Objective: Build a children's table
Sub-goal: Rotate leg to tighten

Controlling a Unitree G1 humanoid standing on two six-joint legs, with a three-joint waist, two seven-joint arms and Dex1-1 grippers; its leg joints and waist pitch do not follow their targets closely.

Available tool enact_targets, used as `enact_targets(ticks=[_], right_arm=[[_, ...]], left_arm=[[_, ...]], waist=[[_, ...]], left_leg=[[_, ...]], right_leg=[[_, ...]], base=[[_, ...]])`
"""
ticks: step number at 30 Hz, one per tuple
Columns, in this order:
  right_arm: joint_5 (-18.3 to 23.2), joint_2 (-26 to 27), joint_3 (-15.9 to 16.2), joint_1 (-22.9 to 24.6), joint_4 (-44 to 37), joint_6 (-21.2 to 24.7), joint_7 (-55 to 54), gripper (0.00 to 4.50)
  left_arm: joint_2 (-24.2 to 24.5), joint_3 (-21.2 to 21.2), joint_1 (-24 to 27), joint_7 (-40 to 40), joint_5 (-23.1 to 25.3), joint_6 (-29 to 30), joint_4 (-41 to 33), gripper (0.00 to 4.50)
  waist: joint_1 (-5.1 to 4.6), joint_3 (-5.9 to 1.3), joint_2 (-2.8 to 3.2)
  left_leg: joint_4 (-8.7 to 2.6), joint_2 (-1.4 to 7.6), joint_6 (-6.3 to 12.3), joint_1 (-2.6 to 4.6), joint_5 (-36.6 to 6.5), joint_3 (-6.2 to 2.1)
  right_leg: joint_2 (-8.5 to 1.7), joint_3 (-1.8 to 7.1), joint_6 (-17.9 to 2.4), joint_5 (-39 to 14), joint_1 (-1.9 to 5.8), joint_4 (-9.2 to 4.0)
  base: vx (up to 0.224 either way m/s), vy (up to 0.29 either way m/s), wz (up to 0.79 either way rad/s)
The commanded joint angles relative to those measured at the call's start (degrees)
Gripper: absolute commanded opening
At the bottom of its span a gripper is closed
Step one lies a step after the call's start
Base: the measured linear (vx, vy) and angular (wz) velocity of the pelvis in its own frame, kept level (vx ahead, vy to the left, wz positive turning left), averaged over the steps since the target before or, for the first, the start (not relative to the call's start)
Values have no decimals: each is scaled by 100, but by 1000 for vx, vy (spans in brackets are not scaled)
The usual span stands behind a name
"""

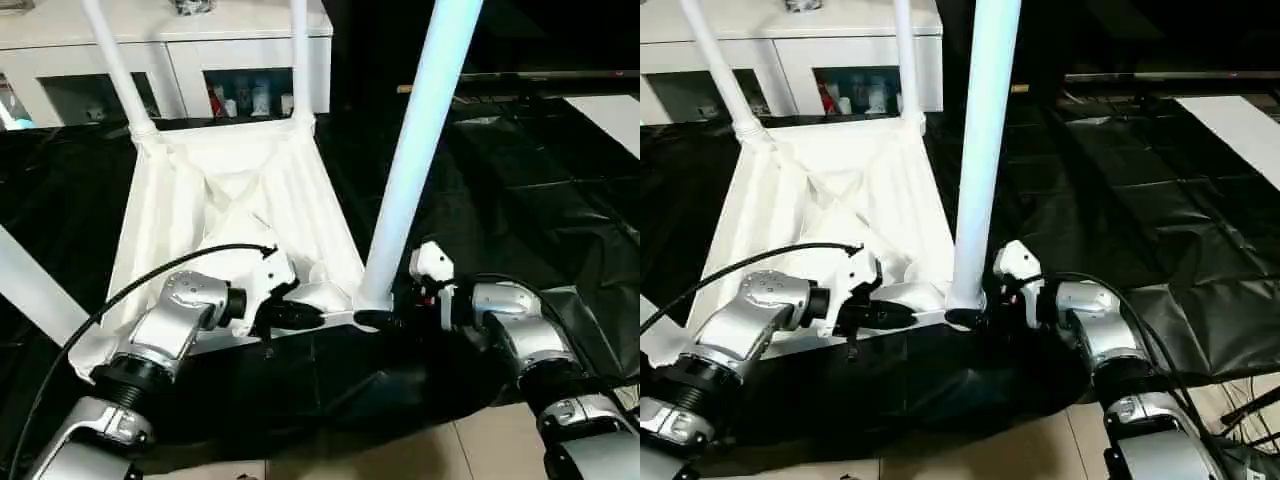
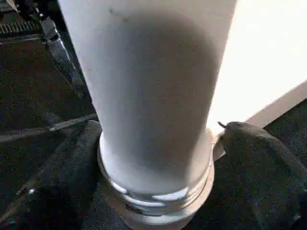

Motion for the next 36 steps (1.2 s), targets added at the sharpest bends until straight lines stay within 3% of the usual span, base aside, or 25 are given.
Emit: enact_targets(ticks=[1, 11, 17, 20, 21, 22, 24, 29, 31, 32, 36], right_arm=[[-6, 27, 26, -106, 82, 37, 99, 366], [-20, 37, 79, -46, 136, 28, 171, 287], [-23, 68, 48, -24, 211, 1, 77, 273], [63, 245, -138, -66, 360, 131, -390, 273], [66, 251, -143, -68, 364, 135, -404, 272], [276, 554, -420, -72, 447, 190, -936, 272], [400, 807, -589, -46, 497, 248, -1374, 272], [265, 1281, -615, 15, 651, 112, -2360, 272], [104, 1581, -611, -107, 922, 53, -3184, 272], [104, 1581, -611, -107, 922, 53, -3184, 272], [-106, 1944, -720, -396, 1340, 91, -4415, 272]], left_arm=[[12, -259, 179, -192, 76, 139, 79, 0], [46, -257, 202, -188, 69, 164, 46, 0], [36, -268, 179, -164, 74, 171, 74, 0], [-61, -201, 116, 109, 133, 155, 203, 0], [-64, -199, 114, 117, 134, 154, 207, 0], [-212, -112, 50, 444, 173, 146, 357, 0], [-338, -56, -2, 730, 217, 175, 473, 0], [-635, 12, -125, 1401, 363, 217, 722, 0], [-910, 107, -247, 1937, 410, 324, 900, 0], [-910, 107, -247, 1937, 410, 324, 900, 0], [-1305, 239, -425, 2620, 457, 459, 1160, 0]], waist=[[7, -324, -60], [7, -309, -62], [6, -317, -57], [-5, -308, -53], [-12, -296, -53], [-39, -282, -55], [-79, -267, -54], [-175, -244, -51], [-230, -222, -46], [-251, -228, -59], [-307, -222, -69]], left_leg=[[-295, 193, 643, 58, -1017, -39], [-301, 190, 540, 59, -1167, -47], [-297, 187, 509, 58, -1154, -50], [-301, 183, 497, 58, -1214, -47], [-315, 184, 456, 58, -1302, -53], [-332, 184, 398, 65, -1433, -54], [-362, 176, 255, 63, -1644, -78], [-401, 169, 82, 89, -2065, -120], [-418, 157, -32, 117, -2326, -130], [-424, 148, -50, 108, -2456, -157], [-418, 119, -81, 134, -2682, -183]], right_leg=[[-231, 133, -1584, -549, 268, -264], [-234, 142, -1511, -858, 261, -279], [-232, 144, -1515, -797, 264, -272], [-230, 143, -1519, -857, 259, -281], [-236, 143, -1492, -1006, 257, -299], [-238, 151, -1444, -1215, 238, -323], [-248, 149, -1315, -1619, 239, -356], [-265, 146, -1062, -2305, 194, -442], [-253, 139, -950, -2603, 141, -489], [-263, 119, -884, -2800, 167, -497], [-266, 98, -687, -3245, 124, -564]], base=[[0, 0, 0], [0, 0, 0], [0, 0, 0], [0, 0, 0], [0, 0, 0], [0, 0, 0], [0, 0, 0], [0, 0, 0], [0, 0, 0], [0, 0, 0], [0, 0, 0]])
